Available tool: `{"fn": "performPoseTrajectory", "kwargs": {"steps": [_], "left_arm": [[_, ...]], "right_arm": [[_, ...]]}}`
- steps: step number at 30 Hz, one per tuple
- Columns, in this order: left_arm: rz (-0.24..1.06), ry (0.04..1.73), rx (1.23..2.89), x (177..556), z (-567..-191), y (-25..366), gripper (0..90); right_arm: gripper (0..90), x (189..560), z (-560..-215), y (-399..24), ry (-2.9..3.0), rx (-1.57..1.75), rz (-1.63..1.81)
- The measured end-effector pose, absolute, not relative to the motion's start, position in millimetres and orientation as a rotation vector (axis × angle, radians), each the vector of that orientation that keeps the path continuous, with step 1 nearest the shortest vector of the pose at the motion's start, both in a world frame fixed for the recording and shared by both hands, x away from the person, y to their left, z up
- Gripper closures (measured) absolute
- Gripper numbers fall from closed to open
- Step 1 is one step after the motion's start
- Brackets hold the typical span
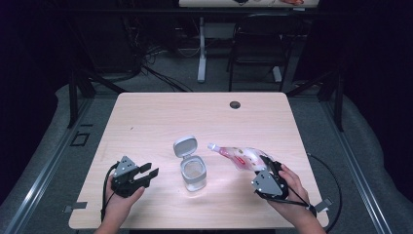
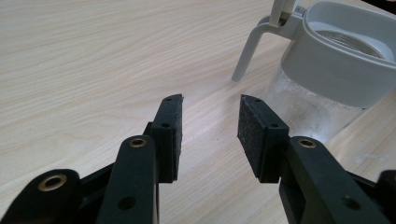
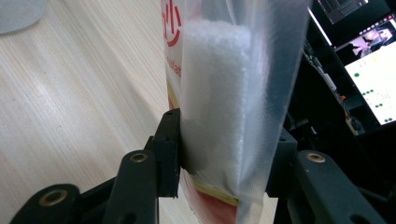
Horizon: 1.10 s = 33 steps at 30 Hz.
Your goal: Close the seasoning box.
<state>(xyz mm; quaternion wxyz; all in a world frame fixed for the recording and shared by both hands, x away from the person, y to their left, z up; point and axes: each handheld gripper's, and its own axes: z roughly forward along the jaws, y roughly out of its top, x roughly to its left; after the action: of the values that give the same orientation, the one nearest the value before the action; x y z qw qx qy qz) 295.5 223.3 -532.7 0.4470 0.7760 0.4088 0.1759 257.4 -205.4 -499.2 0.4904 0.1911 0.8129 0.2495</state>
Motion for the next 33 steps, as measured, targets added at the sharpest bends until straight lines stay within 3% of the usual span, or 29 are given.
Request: {"fn": "performPoseTrajectory", "kwargs": {"steps": [33], "left_arm": [[0.438,1.008,1.922,294.9,-532.6,222.4,60.7]], "right_arm": [[57.7,251.3,-489.9,-191.9,1.973,0.267,0.439]]}}
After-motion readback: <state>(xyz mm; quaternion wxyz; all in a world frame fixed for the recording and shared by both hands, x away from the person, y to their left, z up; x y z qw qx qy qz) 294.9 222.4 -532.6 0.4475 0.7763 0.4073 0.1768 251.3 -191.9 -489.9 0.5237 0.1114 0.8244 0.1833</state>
